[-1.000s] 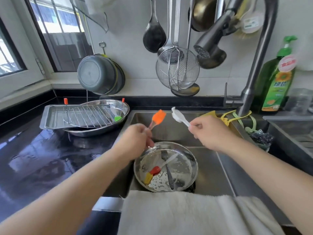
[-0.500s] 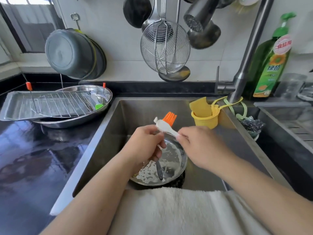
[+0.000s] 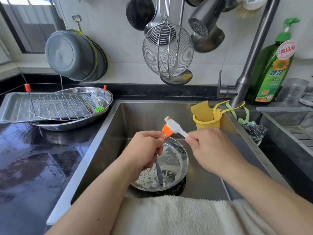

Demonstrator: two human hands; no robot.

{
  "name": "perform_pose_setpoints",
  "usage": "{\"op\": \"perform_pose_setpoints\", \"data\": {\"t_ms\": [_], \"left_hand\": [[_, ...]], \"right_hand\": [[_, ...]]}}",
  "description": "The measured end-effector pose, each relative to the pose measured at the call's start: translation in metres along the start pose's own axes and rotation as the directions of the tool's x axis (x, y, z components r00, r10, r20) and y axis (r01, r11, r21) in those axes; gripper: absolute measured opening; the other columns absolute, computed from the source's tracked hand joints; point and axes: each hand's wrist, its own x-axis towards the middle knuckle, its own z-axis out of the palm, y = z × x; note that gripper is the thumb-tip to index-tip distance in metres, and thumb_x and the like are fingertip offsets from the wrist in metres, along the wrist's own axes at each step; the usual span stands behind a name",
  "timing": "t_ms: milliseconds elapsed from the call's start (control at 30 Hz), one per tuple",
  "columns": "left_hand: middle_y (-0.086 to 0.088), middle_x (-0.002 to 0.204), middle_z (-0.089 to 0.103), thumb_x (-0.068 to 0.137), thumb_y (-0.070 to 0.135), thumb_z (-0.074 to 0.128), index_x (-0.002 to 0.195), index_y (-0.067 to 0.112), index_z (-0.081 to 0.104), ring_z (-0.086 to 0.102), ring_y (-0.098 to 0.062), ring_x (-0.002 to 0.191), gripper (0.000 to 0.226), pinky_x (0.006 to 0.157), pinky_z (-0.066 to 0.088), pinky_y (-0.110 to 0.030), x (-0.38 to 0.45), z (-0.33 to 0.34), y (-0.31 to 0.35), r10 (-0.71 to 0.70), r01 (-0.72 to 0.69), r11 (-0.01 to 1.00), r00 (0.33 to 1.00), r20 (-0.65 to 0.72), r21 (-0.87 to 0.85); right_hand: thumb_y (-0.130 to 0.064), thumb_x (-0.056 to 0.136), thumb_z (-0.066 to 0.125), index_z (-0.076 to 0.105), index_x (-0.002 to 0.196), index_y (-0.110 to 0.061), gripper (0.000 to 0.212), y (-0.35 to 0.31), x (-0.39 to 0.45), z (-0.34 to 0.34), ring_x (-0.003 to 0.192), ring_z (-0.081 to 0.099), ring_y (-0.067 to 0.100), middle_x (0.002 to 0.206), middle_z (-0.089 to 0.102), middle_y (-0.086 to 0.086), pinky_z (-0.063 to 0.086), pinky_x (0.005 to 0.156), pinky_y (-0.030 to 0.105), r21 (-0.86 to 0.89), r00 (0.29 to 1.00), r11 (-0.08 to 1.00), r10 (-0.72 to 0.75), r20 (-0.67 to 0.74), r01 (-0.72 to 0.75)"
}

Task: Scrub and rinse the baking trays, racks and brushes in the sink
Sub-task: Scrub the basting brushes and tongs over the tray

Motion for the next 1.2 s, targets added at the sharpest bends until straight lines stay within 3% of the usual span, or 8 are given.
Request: {"op": "perform_pose_setpoints", "data": {"t_ms": [167,433,533,633,833,1067,1133,1200], "left_hand": [[-0.009,0.069,0.048,0.104,0.009,0.050,0.093,0.016,0.075,0.026,-0.013,0.042,0.028,0.046,0.020,-0.022,0.001,0.000,-0.001,-0.003,0.003,1.000,1.000,-0.007,0.015],[-0.006,0.062,0.050,0.103,0.007,0.053,0.109,0.017,0.076,0.028,-0.011,0.036,0.026,0.043,0.022,-0.019,0.002,0.003,0.000,-0.051,0.056,0.995,0.996,-0.070,0.081],[-0.008,0.062,0.050,0.103,0.007,0.054,0.106,0.012,0.075,0.029,-0.012,0.036,0.022,0.042,0.023,-0.019,0.003,0.003,0.001,-0.091,0.099,0.992,0.991,-0.099,0.077],[-0.008,0.060,0.051,0.103,0.006,0.054,0.104,0.012,0.074,0.029,-0.013,0.037,0.021,0.043,0.021,-0.019,0.002,0.004,0.001,-0.093,0.098,0.994,0.990,-0.104,0.045],[-0.009,0.061,0.049,0.104,0.008,0.055,0.094,0.007,0.069,0.028,-0.014,0.036,0.018,0.040,0.020,-0.017,-0.001,0.004,0.000,-0.082,0.084,0.996,0.994,-0.074,0.031],[-0.013,0.065,0.044,0.103,0.008,0.052,0.071,0.011,0.062,0.027,-0.016,0.042,0.034,0.049,0.017,-0.027,-0.002,0.003,0.000,-0.032,0.035,0.998,0.998,-0.052,0.046],[-0.012,0.061,0.042,0.101,0.006,0.052,0.074,0.007,0.058,0.025,-0.015,0.042,0.028,0.054,0.013,-0.034,-0.002,0.002,0.002,-0.032,0.034,0.999,0.998,-0.058,0.029],[-0.010,0.059,0.040,0.101,0.005,0.049,0.078,0.005,0.058,0.024,-0.016,0.043,0.025,0.058,0.011,-0.039,-0.003,0.002,0.003,-0.028,0.029,0.999,0.999,-0.045,0.015]], "right_hand": [[-0.033,0.102,0.050,0.042,0.062,-0.013,0.046,0.003,0.004,-0.001,0.059,0.039,0.025,0.060,0.044,0.003,0.026,0.052,0.035,0.045,0.998,0.998,0.046,0.041,-0.048],[-0.033,0.103,0.051,0.041,0.055,-0.021,0.050,0.018,0.018,-0.003,0.061,0.041,0.025,0.062,0.044,0.001,0.028,0.051,0.031,0.030,0.982,0.982,0.187,0.029,-0.188],[-0.032,0.102,0.052,0.042,0.057,-0.018,0.049,0.012,0.012,-0.007,0.060,0.042,0.025,0.060,0.044,0.001,0.029,0.052,0.033,0.078,0.994,0.991,0.109,-0.002,-0.109],[-0.033,0.102,0.052,0.041,0.055,-0.020,0.049,-0.005,0.001,0.002,0.059,0.041,0.023,0.059,0.044,0.000,0.031,0.053,0.035,0.044,0.997,0.999,0.000,0.082,-0.004],[-0.036,0.101,0.050,0.041,0.059,-0.019,0.047,-0.006,0.004,0.007,0.063,0.044,0.022,0.065,0.047,0.000,0.034,0.053,0.034,-0.010,0.996,1.000,-0.010,0.089,0.011],[-0.034,0.102,0.050,0.037,0.057,-0.021,0.048,-0.005,0.004,0.000,0.062,0.041,0.023,0.065,0.044,0.000,0.030,0.051,0.034,-0.005,0.998,1.000,0.009,0.057,-0.009],[-0.035,0.101,0.051,0.037,0.056,-0.022,0.049,-0.010,-0.001,0.005,0.065,0.047,0.025,0.066,0.048,0.000,0.038,0.055,0.039,0.000,0.994,0.998,-0.069,0.089,0.069],[-0.035,0.101,0.051,0.039,0.056,-0.022,0.048,-0.010,-0.002,0.004,0.064,0.046,0.024,0.065,0.047,0.000,0.038,0.055,0.038,0.001,0.995,0.999,-0.052,0.086,0.052]]}}
